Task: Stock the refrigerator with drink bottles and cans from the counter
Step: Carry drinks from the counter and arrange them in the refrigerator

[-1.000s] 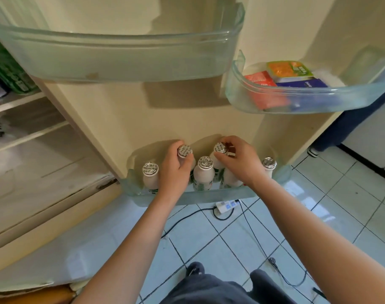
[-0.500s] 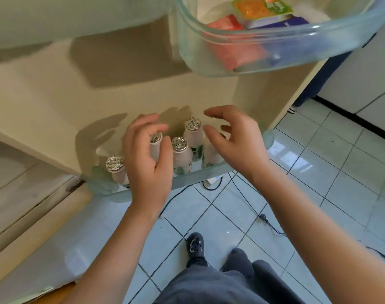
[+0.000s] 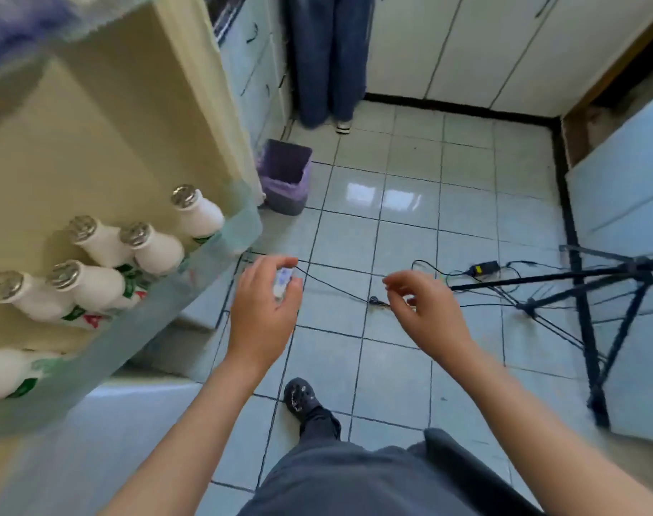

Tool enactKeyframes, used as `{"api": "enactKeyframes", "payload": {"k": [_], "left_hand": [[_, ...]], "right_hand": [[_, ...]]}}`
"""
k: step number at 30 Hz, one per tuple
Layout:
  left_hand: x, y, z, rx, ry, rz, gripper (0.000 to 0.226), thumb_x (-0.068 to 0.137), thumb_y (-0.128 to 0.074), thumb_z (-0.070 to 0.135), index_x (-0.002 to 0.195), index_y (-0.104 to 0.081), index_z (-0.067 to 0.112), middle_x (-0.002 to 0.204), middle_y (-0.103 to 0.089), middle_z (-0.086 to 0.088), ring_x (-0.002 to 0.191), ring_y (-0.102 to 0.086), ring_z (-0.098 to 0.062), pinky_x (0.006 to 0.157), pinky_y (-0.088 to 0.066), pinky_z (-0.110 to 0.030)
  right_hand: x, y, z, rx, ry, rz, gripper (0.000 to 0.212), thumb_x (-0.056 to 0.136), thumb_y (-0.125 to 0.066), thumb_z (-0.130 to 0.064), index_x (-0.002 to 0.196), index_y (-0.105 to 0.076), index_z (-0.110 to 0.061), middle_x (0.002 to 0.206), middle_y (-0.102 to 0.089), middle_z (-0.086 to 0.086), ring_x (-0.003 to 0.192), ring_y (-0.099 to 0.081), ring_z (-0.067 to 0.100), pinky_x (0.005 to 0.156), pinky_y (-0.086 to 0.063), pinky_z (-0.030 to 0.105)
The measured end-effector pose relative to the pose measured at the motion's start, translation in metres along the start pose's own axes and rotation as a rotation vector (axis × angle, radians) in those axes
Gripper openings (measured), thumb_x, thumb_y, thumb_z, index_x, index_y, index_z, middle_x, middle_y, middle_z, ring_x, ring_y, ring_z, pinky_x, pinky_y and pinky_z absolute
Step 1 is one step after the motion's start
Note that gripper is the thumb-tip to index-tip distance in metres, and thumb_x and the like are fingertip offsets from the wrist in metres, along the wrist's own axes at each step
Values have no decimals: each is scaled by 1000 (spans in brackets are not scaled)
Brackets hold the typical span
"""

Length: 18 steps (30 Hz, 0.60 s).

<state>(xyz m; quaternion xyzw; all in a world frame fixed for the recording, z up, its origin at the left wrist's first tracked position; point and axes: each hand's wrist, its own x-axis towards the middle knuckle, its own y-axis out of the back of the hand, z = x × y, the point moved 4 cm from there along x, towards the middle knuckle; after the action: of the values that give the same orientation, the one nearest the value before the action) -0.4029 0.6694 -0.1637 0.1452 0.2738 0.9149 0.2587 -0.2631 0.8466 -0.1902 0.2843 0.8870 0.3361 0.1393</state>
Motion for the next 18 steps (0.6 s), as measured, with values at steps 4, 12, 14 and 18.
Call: {"api": "enactKeyframes", "payload": {"k": [4,12,14,18], "left_hand": [[-27,-110,-8,37,294,-548,22,96,-53,27,115,-57,18,113,-61,1,104,-57,-14,89,-42,-28],[-158,-292,48,225,346,-968,22,95,-51,35,108,-57,19,108,-62,-1,98,-57,-18,80,-40,-28],[-194,-336,68,264,344,-1067,18,96,-49,31,98,-58,15,102,-62,-6,90,-56,-20,71,-41,-28],[-259,-414,124,304,339,-1214,21,98,-47,25,81,-53,16,91,-59,-9,81,-53,-21,65,-39,-28]], "right_hand": [[-94,40,127,-41,-487,-95,24,90,-56,-18,113,-63,-18,101,-67,-3,88,-62,14,84,-48,30],[-330,121,296,45,-991,-6,27,92,-54,-24,117,-62,-19,118,-66,-1,107,-59,17,80,-37,21],[-378,137,326,93,-1078,42,27,93,-52,-23,118,-62,-19,117,-65,-1,106,-58,17,77,-36,21],[-473,168,369,226,-1233,192,25,93,-51,-20,115,-63,-17,113,-65,-1,104,-59,16,79,-39,20]]}}
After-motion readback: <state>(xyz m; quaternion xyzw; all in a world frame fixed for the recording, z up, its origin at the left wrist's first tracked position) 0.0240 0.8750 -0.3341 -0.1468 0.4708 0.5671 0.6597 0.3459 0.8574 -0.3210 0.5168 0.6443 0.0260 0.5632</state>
